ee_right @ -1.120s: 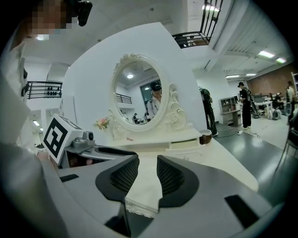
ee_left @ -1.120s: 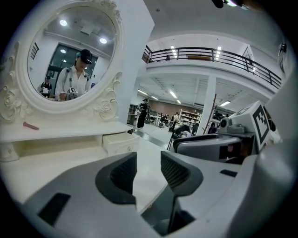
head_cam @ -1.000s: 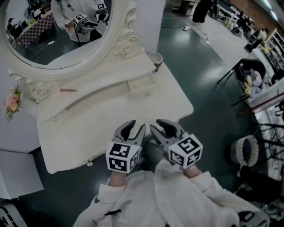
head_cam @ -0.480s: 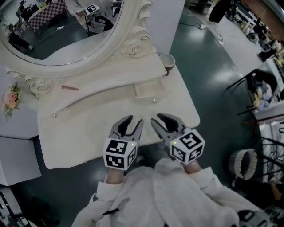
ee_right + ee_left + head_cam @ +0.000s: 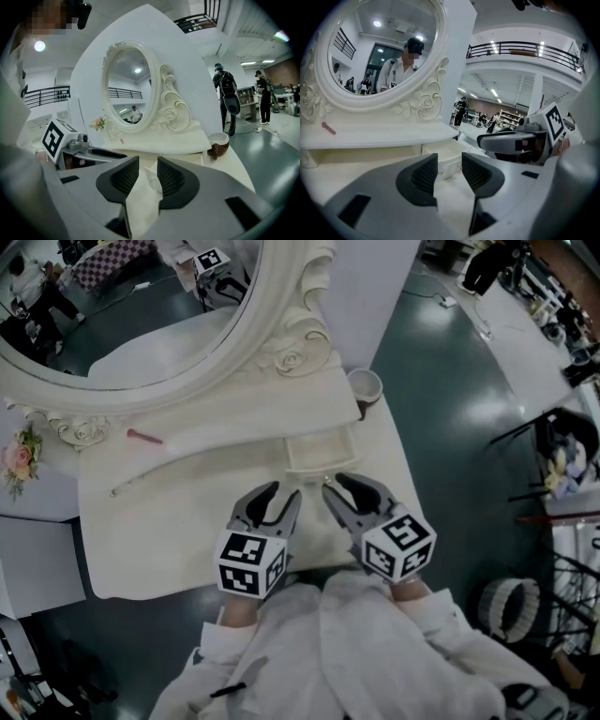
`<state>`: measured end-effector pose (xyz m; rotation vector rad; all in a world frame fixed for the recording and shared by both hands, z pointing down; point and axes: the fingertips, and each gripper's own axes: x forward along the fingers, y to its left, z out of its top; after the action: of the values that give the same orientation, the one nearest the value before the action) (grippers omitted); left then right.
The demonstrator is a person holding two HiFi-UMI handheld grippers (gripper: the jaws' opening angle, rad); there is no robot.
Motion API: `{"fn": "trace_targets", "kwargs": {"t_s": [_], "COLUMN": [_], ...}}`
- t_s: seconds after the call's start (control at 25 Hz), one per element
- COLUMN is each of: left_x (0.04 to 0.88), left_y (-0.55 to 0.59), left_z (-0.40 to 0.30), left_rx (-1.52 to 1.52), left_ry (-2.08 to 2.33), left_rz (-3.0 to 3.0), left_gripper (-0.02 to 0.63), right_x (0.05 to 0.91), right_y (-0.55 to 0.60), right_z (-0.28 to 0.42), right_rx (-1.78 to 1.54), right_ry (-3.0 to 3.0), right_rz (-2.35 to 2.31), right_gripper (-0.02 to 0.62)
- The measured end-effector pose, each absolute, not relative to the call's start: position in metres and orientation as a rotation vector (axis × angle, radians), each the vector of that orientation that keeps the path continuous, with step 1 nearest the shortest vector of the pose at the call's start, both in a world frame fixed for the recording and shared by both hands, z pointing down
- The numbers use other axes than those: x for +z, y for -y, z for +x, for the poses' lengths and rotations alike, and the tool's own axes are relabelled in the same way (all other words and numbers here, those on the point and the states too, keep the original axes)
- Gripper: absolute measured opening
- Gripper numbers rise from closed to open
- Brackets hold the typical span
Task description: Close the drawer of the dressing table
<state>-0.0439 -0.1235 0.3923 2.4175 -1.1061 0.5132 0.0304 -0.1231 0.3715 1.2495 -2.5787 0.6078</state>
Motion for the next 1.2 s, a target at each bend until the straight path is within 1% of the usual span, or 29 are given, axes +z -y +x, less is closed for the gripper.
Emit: {"fn": "trace_targets", "kwargs": {"t_s": [0.44, 0.72, 1.0, 1.2], "left_x": [0.408, 0.426, 0.441, 0.452], "left_y": [0.143, 0.150, 0.149, 0.152], "left_z": [-0.036, -0.040, -0.044, -0.042], "left_rx": [0.531, 0.581, 0.645, 0.732], "left_ry": [1.145, 1.196, 1.195, 1.161], "left_rz": [2.370, 2.313, 2.295, 2.322], "left_gripper": [0.143, 0.175, 0.199, 0.209], "right_x": [0.383, 0.402, 0.411, 0.427], "right_y": [0.148, 0.155, 0.159, 0.163], "right_z": [0.057, 0.072, 0.087, 0.104], "right_rx": [0.613, 0.630, 0.585, 0.562], "right_ry": [2.568, 2.542, 2.517, 2.453], "right_rz": [1.212, 1.145, 1.155, 1.186], "right_gripper": [0.106, 0.106, 0.147, 0.166]}}
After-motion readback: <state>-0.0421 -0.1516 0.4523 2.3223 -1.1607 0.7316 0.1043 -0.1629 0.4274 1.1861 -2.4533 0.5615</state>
